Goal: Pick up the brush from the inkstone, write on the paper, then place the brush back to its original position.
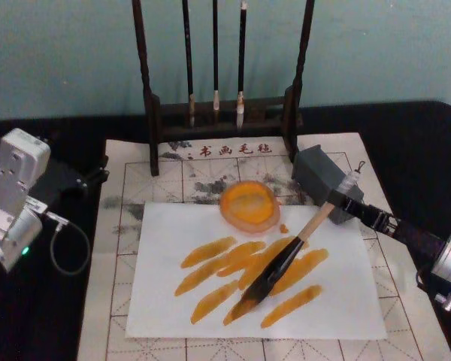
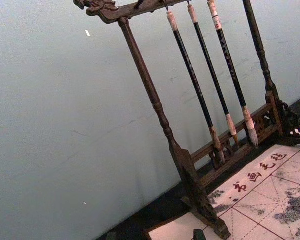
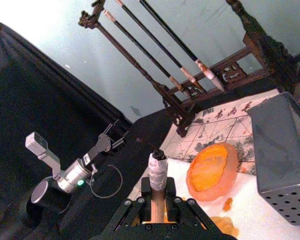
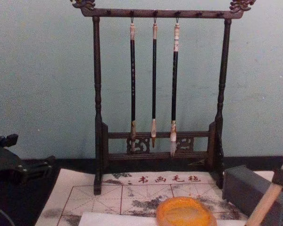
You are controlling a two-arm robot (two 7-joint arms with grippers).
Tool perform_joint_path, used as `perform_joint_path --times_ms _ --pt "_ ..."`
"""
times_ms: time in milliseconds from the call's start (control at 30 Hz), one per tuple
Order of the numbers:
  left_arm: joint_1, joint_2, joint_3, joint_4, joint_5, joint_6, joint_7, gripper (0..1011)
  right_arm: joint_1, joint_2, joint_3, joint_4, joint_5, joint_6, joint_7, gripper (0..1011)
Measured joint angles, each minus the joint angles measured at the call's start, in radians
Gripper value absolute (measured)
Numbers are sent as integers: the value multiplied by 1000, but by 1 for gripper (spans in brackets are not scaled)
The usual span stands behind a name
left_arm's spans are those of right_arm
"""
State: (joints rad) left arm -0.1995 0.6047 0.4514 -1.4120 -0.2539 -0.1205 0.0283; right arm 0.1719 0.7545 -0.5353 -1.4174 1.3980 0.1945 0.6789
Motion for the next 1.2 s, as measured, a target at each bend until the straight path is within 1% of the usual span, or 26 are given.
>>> perform_joint_path --times_ms 867,1000,1200 --pt "0 0 0 0 0 0 0 1001 -31 22 55 3 19 -26 -23 183" --pt "0 0 0 0 0 0 0 1001 -37 23 65 1 27 -28 -21 183" --pt "0 0 0 0 0 0 0 1001 -50 15 92 -4 64 -40 -9 183"
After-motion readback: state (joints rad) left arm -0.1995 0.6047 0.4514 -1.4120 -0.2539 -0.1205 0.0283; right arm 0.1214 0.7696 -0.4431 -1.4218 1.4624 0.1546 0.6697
